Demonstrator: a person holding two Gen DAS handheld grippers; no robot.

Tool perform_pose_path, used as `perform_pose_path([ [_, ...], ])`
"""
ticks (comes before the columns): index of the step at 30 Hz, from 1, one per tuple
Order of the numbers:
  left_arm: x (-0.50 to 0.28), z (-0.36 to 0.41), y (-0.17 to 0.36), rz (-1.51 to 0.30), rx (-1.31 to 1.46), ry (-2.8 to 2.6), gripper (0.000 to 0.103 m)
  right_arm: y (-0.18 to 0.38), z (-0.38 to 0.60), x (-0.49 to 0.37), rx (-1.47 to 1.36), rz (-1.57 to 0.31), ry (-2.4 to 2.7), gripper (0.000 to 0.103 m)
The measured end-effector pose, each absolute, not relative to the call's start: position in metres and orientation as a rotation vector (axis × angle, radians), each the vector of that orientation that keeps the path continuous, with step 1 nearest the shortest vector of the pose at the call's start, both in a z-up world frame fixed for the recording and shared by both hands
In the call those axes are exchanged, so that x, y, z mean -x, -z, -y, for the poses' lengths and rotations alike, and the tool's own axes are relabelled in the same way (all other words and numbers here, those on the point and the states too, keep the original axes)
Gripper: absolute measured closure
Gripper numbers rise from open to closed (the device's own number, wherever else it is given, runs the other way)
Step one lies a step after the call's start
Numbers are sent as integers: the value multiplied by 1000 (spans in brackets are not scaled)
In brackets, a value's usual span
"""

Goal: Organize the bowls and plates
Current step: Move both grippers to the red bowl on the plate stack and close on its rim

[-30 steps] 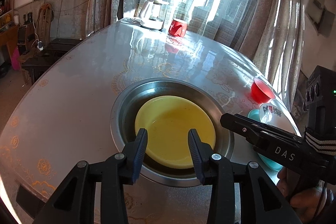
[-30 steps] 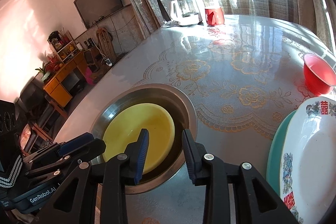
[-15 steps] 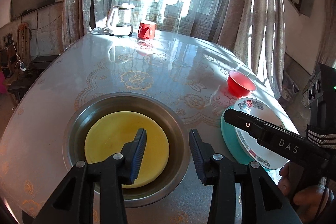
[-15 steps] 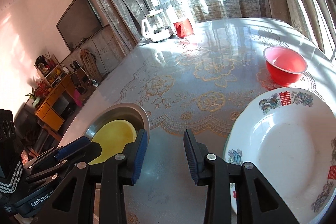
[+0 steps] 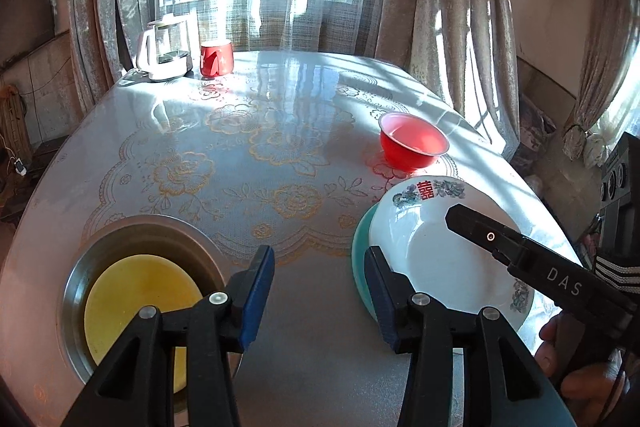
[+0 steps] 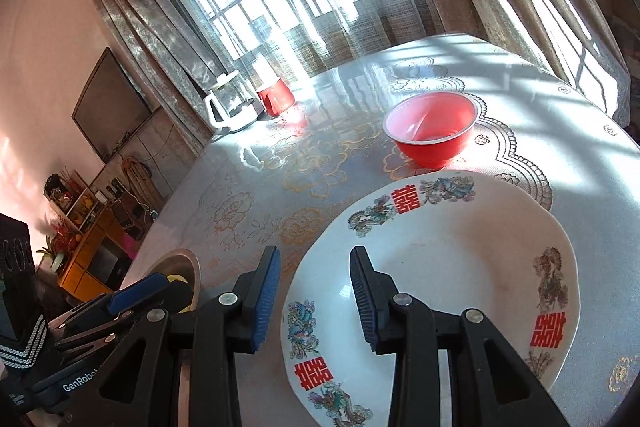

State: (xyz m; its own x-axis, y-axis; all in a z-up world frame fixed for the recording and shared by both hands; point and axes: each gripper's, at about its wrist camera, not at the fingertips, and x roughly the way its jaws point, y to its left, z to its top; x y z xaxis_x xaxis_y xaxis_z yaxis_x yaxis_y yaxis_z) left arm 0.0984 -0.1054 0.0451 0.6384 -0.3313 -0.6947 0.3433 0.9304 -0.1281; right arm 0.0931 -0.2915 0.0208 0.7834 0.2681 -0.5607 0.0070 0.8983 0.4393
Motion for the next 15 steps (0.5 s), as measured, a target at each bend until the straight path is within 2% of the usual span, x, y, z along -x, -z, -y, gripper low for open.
perform_pose_path([
  [15, -133, 146, -34, -865, -27, 434, 55, -19, 359, -83, -508, -634, -33, 67],
])
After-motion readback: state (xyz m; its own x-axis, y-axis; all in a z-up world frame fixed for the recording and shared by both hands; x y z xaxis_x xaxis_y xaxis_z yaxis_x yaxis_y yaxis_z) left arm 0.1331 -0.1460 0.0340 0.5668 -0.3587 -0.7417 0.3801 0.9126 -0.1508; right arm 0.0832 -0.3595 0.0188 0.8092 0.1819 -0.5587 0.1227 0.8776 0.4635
